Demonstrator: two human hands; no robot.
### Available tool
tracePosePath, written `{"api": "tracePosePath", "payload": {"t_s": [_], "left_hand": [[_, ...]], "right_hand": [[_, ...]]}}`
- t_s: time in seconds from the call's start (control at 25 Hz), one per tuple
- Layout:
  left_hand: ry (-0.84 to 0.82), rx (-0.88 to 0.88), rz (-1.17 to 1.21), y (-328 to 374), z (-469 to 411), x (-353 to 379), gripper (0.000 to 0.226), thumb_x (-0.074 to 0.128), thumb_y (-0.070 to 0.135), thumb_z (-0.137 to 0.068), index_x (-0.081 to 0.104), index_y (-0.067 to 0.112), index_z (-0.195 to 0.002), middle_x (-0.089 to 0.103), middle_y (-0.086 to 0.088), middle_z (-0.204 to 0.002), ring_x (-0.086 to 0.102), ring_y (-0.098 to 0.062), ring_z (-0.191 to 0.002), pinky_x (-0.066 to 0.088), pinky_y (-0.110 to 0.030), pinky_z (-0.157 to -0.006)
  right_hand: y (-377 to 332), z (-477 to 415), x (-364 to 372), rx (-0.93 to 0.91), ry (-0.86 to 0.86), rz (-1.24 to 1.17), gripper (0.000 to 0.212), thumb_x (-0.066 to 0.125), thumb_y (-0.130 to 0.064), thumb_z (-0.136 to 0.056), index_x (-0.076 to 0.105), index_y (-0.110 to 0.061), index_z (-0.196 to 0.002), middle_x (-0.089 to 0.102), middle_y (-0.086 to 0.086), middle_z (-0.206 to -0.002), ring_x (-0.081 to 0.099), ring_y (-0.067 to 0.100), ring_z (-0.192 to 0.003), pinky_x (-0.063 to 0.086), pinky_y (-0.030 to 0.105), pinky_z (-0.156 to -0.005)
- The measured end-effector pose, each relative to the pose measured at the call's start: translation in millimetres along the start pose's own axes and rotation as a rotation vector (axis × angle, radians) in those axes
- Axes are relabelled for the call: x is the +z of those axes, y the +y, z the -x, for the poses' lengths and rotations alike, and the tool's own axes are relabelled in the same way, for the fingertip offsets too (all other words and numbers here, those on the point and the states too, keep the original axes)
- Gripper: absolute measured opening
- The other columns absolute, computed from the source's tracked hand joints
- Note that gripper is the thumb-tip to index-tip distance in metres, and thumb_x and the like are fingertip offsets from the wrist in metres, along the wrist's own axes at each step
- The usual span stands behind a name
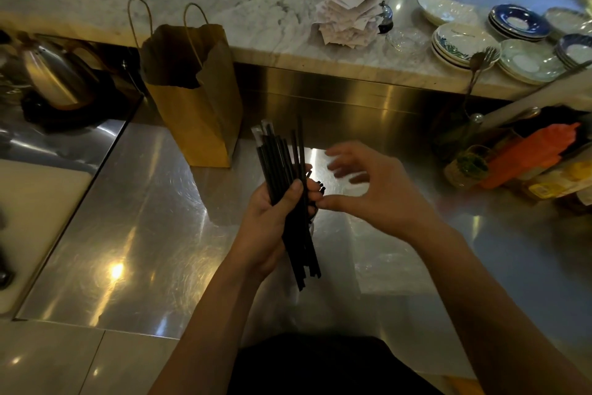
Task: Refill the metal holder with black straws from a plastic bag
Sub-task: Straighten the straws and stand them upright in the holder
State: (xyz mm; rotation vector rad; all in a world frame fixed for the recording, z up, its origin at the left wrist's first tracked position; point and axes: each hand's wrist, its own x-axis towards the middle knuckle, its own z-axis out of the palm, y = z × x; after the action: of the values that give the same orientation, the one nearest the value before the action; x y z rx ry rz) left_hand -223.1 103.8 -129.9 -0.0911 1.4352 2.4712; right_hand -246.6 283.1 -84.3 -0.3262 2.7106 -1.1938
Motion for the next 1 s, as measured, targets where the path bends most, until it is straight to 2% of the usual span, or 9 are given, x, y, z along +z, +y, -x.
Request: {"api": "tracePosePath", "payload": {"t_s": [0.08,0.16,0.28,0.36,0.48,0.64,0.76,0.92,1.0], "left_hand": [[-0.016,-0.009,0.019,1.7,-0.7,-3.0,0.022,0.046,0.012,-0.098,0.062,0.012,-0.114,0.070,-0.002,-0.090,0.066,-0.013,-0.083,0.054,-0.023,-0.074],[-0.060,-0.035,0.013,1.4,-0.6,-6.1,0.025,0.047,0.011,-0.098,0.061,0.009,-0.119,0.070,-0.003,-0.092,0.066,-0.013,-0.083,0.053,-0.024,-0.075],[-0.136,-0.097,-0.029,-5.2,2.7,-10.4,0.027,0.054,0.015,-0.096,0.062,0.007,-0.121,0.068,-0.004,-0.096,0.064,-0.015,-0.084,0.048,-0.031,-0.080],[-0.178,-0.130,-0.051,-7.3,5.0,-10.7,0.029,0.053,0.016,-0.094,0.063,0.010,-0.121,0.068,-0.004,-0.096,0.063,-0.015,-0.084,0.046,-0.033,-0.081],[-0.243,-0.124,-0.109,-6.5,8.3,-9.5,0.025,0.049,0.014,-0.097,0.062,0.009,-0.118,0.067,-0.003,-0.095,0.063,-0.015,-0.082,0.046,-0.034,-0.081],[-0.281,-0.128,-0.133,-4.5,8.8,-9.1,0.025,0.048,0.012,-0.099,0.060,0.008,-0.121,0.066,-0.004,-0.094,0.062,-0.016,-0.082,0.046,-0.037,-0.082],[-0.323,-0.142,-0.145,-3.2,9.3,-7.2,0.030,0.048,0.013,-0.099,0.057,0.007,-0.127,0.066,-0.004,-0.094,0.061,-0.016,-0.082,0.045,-0.038,-0.083],[-0.320,-0.138,-0.183,-0.1,10.0,-1.7,0.029,0.044,0.010,-0.102,0.057,0.008,-0.127,0.067,-0.002,-0.093,0.062,-0.014,-0.081,0.047,-0.034,-0.081],[-0.321,-0.136,-0.188,0.6,10.5,0.2,0.029,0.044,0.009,-0.101,0.057,0.008,-0.126,0.067,-0.001,-0.092,0.062,-0.013,-0.079,0.048,-0.032,-0.079]], "right_hand": [[-6.3,-9.2,-9.8,-0.035,-0.097,0.012,0.073,0.080,-0.032,-0.075,0.043,-0.034,-0.138,0.056,-0.012,-0.130,0.053,-0.004,-0.115,0.044,0.015,-0.091],[-12.8,-17.3,-17.8,-0.045,-0.143,-0.100,0.072,0.073,-0.021,-0.083,0.037,-0.031,-0.143,0.051,-0.008,-0.137,0.051,-0.001,-0.122,0.046,0.016,-0.093],[-29.4,-28.5,-19.0,-0.043,-0.040,-0.305,0.057,0.069,-0.018,-0.086,0.046,-0.028,-0.137,0.060,-0.007,-0.127,0.059,-0.001,-0.113,0.050,0.013,-0.089],[-34.2,-33.4,-8.3,-0.094,0.008,-0.167,0.042,0.069,-0.023,-0.086,0.057,-0.028,-0.126,0.065,-0.009,-0.117,0.062,-0.004,-0.103,0.050,0.008,-0.083],[-30.7,-33.0,-0.9,-0.099,0.080,-0.132,0.024,0.070,-0.018,-0.085,0.066,-0.026,-0.106,0.070,-0.010,-0.098,0.066,-0.003,-0.089,0.053,0.015,-0.079],[-27.9,-29.8,-6.6,-0.074,0.065,-0.249,0.027,0.072,-0.018,-0.083,0.067,-0.023,-0.110,0.072,-0.007,-0.095,0.068,0.001,-0.087,0.054,0.018,-0.081],[-26.9,-28.1,-8.3,-0.086,0.049,-0.234,0.019,0.071,-0.018,-0.084,0.070,-0.019,-0.103,0.073,-0.005,-0.092,0.069,0.003,-0.085,0.055,0.019,-0.080],[-24.1,-23.7,-9.6,-0.114,0.203,-0.327,0.011,0.067,-0.013,-0.086,0.072,-0.015,-0.096,0.073,-0.002,-0.090,0.070,0.007,-0.086,0.056,0.025,-0.081],[-25.3,-22.9,-9.8,-0.120,0.202,-0.314,0.011,0.066,-0.014,-0.087,0.071,-0.016,-0.097,0.073,-0.005,-0.091,0.069,0.006,-0.087,0.055,0.023,-0.081]]}}
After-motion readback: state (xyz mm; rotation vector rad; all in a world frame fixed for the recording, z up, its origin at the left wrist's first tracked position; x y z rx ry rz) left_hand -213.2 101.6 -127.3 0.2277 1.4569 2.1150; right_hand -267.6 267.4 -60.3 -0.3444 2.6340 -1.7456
